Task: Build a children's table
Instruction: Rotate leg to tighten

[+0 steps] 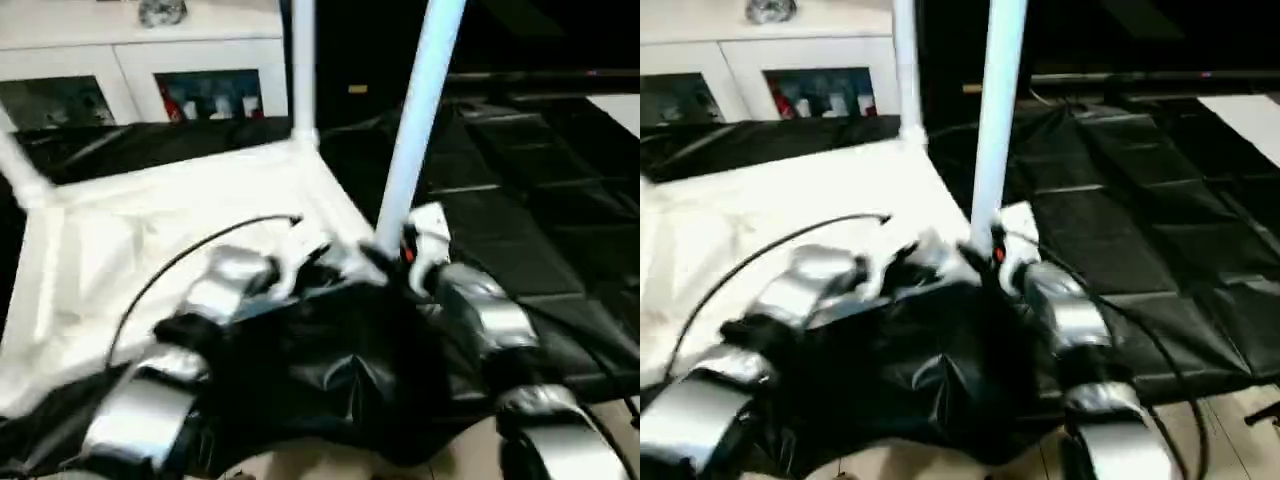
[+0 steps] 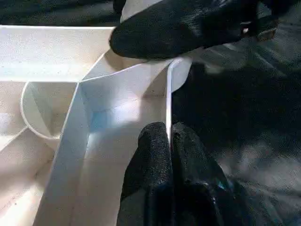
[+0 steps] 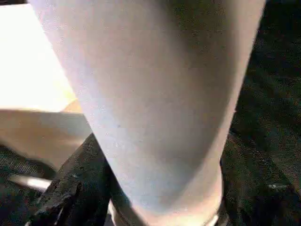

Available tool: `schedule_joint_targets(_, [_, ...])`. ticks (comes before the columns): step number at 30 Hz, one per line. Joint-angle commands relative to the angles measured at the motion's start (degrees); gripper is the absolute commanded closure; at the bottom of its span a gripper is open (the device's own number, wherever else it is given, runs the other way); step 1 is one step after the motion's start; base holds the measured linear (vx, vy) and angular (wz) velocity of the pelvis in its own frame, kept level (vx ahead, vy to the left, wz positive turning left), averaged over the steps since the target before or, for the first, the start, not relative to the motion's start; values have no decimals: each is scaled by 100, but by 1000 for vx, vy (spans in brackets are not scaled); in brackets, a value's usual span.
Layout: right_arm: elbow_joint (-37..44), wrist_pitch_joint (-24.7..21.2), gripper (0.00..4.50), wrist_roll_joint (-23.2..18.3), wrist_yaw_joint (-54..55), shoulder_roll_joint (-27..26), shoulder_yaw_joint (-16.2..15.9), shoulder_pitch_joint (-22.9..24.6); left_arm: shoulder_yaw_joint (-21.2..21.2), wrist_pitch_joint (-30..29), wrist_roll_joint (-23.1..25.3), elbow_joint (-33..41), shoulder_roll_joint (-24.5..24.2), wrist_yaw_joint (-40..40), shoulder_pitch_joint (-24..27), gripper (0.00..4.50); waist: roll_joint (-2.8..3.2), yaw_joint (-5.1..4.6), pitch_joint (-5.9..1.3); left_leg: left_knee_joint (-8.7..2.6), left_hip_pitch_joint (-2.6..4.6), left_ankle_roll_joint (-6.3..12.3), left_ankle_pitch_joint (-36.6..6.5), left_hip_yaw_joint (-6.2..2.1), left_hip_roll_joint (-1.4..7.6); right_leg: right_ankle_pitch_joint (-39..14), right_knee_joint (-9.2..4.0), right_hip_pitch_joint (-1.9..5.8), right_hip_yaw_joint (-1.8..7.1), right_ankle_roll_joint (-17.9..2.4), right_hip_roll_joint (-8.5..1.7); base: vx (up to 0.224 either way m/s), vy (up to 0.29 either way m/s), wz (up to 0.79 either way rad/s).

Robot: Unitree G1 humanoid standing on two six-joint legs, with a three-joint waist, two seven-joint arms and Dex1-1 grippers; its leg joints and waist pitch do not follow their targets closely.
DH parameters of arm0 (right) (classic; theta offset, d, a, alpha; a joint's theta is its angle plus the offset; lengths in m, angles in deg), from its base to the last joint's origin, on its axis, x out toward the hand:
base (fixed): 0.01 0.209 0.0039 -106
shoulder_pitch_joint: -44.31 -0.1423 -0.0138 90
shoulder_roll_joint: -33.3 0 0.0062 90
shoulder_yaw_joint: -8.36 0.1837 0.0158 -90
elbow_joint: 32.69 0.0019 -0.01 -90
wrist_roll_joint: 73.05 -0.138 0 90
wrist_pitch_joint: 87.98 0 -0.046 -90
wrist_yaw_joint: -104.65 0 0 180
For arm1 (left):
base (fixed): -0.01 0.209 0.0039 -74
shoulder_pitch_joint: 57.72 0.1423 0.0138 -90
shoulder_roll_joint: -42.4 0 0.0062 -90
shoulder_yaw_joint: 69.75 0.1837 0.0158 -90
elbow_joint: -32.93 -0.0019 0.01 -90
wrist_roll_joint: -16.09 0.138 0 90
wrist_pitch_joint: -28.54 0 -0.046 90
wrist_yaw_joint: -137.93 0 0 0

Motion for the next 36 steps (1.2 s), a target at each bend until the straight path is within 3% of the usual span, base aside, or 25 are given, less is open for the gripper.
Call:
schedule_joint_targets(1, [-519,-30,183,54,319,-556,-342,-78,48,87,-169,82,518,291,-264,450,-58,-6,-391,-362,-4,337,-710,-41,132,-1509,-436,328,327,-1074,-367,0,0,0])
schedule_joint_targets(3, [-613,257,183,124,291,-604,-379,-127,56,100,-176,93,561,300,-257,450,-63,-9,-386,-353,-15,369,-769,-33,126,-1553,-448,334,328,-1065,-375,0,0,0])
schedule_joint_targets(4, [-631,320,148,143,277,-616,-381,-136,56,104,-177,94,569,301,-255,450,-70,-10,-387,-353,-25,411,-776,-33,126,-1543,-446,341,329,-1064,-375,0,0,0])
schedule_joint_targets(7, [-431,206,111,-251,-413,-640,-167,-112,86,228,-224,228,495,36,-143,450,-81,-7,-381,-353,-30,533,-811,-35,130,-1553,-447,358,328,-1064,-370,0,0,0])
schedule_joint_targets(12, [-320,419,58,-51,-957,-375,-492,-69,173,477,-272,349,282,-472,30,450,-82,-19,-387,-351,-40,567,-738,-42,140,-1421,-421,362,325,-1136,-371,0,0,0])
schedule_joint_targets(16, [15,618,58,-106,-1811,5,-769,130,257,552,-398,573,53,-978,216,450,-77,-7,-377,-353,-42,624,-788,-37,163,-1443,-424,362,330,-1153,-371,0,0,0])
schedule_joint_targets(22, [775,467,58,-203,-3229,671,-1104,580,315,557,-436,774,-254,-1487,361,450,-89,88,-350,-353,-31,629,-941,-18,170,-1754,-458,346,323,-1060,-362,0,0,0])
schedule_joint_targets(25, [1180,152,58,-368,-3912,1016,-1230,770,352,504,-468,887,-445,-1834,432,450,-87,111,-349,-367,-19,577,-992,-27,178,-1970,-479,336,325,-974,-366,0,0,0])
schedule_joint_targets(30, [1542,-212,58,-521,-4474,1321,-1380,899,419,386,-455,1047,-653,-2227,519,450,-76,159,-363,-366,-21,577,-903,-33,195,-1758,-448,333,329,-1012,-363,0,0,0])
schedule_joint_targets(36, [1637,-357,112,-500,-4568,1350,-1377,913,437,302,-518,1138,-693,-2377,537,450,-70,219,-366,-369,-7,480,-891,-31,189,-1829,-457,323,331,-973,-370,0,0,0])
